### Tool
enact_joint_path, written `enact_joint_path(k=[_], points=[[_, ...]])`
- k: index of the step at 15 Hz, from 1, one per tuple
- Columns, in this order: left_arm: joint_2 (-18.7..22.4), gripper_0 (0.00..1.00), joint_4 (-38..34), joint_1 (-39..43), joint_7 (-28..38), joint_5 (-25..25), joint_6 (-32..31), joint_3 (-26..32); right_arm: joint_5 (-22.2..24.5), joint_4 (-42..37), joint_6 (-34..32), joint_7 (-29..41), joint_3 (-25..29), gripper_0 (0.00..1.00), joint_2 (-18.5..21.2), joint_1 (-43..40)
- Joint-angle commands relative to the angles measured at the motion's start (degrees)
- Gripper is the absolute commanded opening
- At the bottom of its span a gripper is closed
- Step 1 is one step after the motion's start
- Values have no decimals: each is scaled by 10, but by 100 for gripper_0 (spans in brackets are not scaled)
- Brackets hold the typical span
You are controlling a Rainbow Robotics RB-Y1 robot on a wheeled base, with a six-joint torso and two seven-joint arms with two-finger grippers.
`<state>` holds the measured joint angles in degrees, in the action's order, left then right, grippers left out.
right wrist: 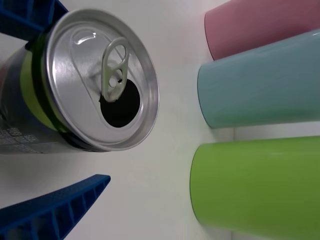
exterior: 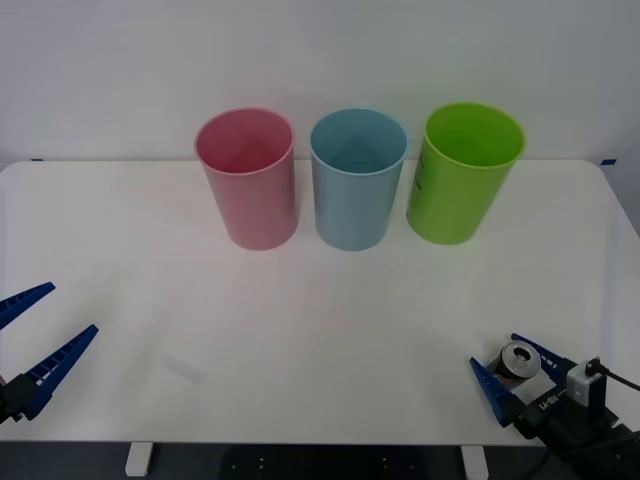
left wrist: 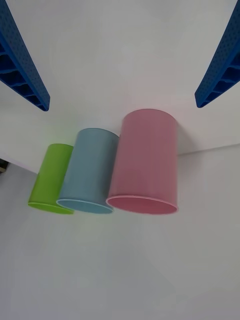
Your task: Grasp the object on the table and drop it into the matching bin: aluminum can to the light blue bin, PET bottle to the pink bin.
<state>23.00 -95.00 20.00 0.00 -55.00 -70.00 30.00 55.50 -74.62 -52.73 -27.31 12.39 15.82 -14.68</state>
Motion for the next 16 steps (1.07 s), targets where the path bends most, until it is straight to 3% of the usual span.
enact_joint_path(k=[1, 16], points=[[0, 100, 0, 0, 0, 0, 0, 0, -2, 0, -2, 0, 0, 0, 0, 0], [0, 100, 0, 0, 0, 0, 0, 0, -20, -10, -30, 22, 15, 0, 3, 42]])
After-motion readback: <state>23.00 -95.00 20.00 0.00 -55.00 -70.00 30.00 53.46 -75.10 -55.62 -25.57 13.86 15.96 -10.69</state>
